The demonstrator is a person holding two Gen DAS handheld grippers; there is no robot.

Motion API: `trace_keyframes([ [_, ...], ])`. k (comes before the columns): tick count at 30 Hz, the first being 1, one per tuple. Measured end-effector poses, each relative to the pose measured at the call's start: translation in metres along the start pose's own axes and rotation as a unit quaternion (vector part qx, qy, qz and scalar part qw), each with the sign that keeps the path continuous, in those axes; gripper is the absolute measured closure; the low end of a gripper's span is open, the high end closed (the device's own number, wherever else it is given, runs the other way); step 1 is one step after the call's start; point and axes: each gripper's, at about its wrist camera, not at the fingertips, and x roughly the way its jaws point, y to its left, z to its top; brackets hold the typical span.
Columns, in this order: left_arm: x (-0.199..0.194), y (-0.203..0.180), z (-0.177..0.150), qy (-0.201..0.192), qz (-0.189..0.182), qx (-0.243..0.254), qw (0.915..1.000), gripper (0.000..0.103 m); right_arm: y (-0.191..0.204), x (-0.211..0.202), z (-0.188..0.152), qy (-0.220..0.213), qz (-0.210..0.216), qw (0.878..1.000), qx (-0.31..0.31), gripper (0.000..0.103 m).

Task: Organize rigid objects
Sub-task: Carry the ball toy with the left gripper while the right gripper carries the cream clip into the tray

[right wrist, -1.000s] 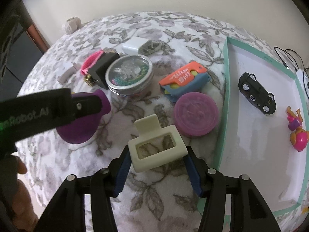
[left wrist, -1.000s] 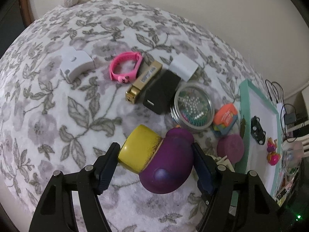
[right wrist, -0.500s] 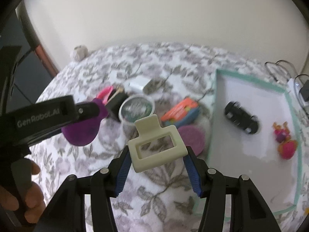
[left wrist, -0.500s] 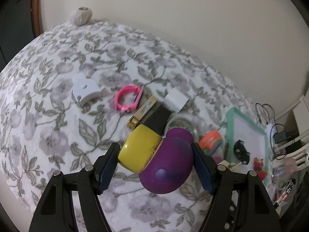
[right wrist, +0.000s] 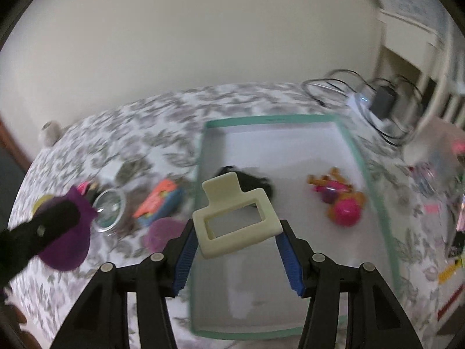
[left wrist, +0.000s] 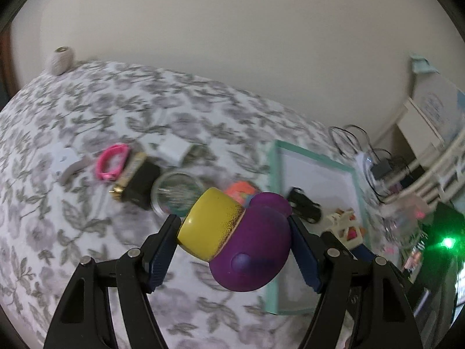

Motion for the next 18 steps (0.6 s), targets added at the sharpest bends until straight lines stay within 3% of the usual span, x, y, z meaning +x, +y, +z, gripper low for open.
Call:
trace_keyframes([
  [9, 0.003, -0.051, -0.014, -0.004, -0.035, 0.067, 0.9971, 0.028, -0.053, -0.005, 0.001, -0.005, -0.053, 0.996, 0.067, 0.046],
  [18, 0.023, -0.092, -0.036, 0.003, -0.032, 0.14, 0.9897, 0.028, -0.092, -0.009, -0.003, -0.009, -0.083, 0.99, 0.117, 0.046],
])
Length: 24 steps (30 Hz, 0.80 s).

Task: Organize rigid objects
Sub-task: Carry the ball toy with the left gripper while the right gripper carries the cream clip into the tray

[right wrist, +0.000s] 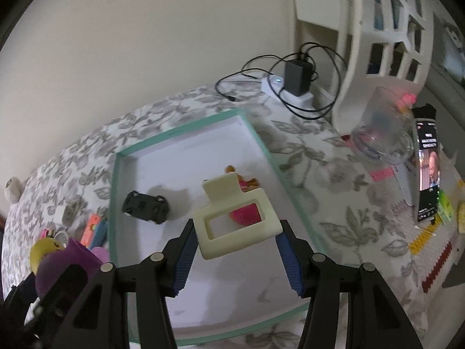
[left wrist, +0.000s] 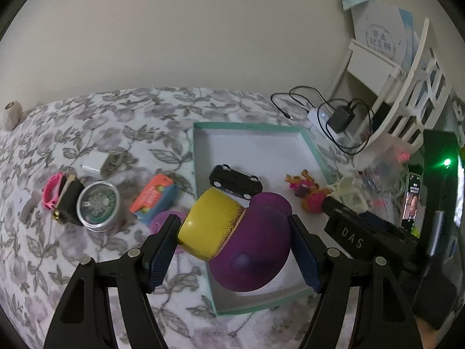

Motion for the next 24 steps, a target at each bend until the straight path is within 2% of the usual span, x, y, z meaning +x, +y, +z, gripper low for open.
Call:
trace_keyframes([
  [5, 0.02, -0.012, -0.008, 0.025, 0.008, 0.023, 0.9994, 0.028, -0.016, 0.008, -0.002, 0.015, -0.003, 1.0, 0.024, 0.046],
  [14, 0.04, -0.026, -0.02, 0.064, 0.008, 0.06, 0.9961, 0.028, -0.023, 0.025, -0.01, 0.048, -0.015, 0.998, 0.024, 0.045],
  [24, 0.054, -0.021, -0.025, 0.093, 0.012, 0.056, 0.994, 0.028, -0.026, 0.043, -0.021, 0.089, -0.012, 0.996, 0.028, 0.045],
])
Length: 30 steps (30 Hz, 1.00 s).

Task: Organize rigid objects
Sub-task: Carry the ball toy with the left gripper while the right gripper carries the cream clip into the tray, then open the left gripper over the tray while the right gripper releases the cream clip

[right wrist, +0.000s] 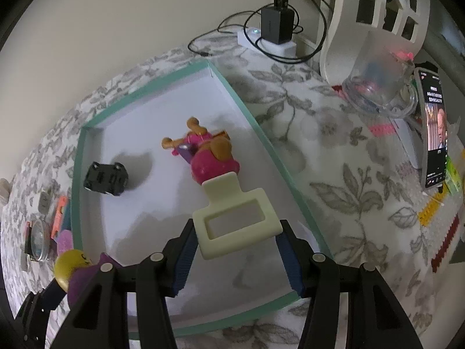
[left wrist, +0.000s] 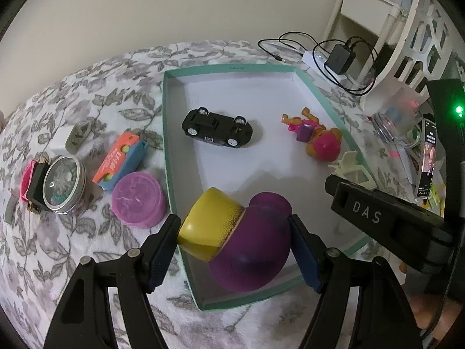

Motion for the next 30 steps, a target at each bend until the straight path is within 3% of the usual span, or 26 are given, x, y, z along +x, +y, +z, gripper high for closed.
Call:
trace_keyframes([
  [16, 0.005, -0.007, -0.003, 0.007, 0.01, 0.029, 0.9995, 0.027, -0.003, 0.013, -0.003, 0.03, -0.001, 1.0, 0.002, 0.044],
  [21, 0.002, -0.003, -0.002, -0.001, 0.002, 0.018, 0.9998, 0.026, -0.005, 0.013, -0.003, 0.028, 0.005, 1.0, 0.006, 0.037],
  [30, -0.012, 0.0, 0.003, -0.034, -0.014, 0.004, 0.9993, 0.023, -0.003, 0.0, 0.001, -0.001, 0.007, 1.0, 0.009, 0.037],
])
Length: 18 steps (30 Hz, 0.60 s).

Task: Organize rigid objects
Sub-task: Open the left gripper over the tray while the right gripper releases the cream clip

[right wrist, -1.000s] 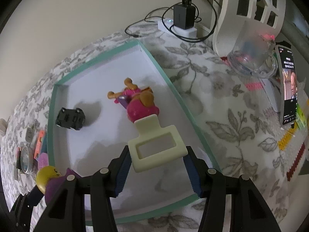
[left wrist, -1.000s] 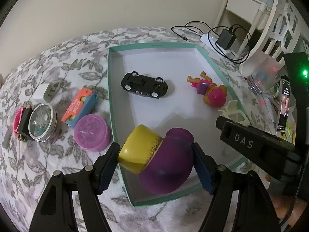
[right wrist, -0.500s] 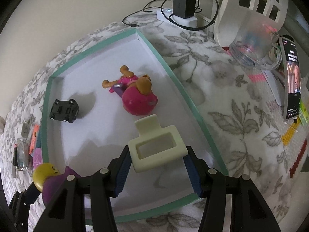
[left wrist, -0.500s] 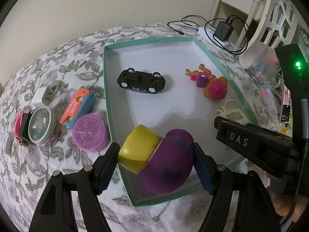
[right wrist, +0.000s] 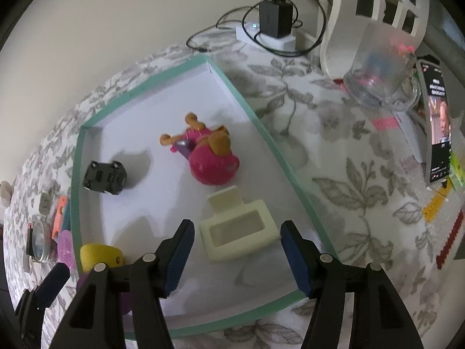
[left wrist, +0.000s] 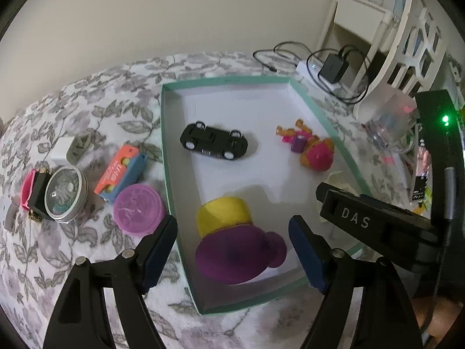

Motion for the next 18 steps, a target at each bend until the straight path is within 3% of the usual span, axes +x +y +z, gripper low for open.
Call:
trace_keyframes([
  [7, -0.01, 0.009, 0.003, -0.02, 0.007, -0.019, 0.9996, 0.023, -0.003, -0.009, 0.003, -0.023, 0.002, 1.0, 0.011, 0.037],
  [18, -0.018, 0.049, 0.006, -0.042, 0.043, -0.102, 0.9929, 0.021, -0.006, -0.016, 0.004, -0.045, -0.001, 0.999, 0.023, 0.036],
])
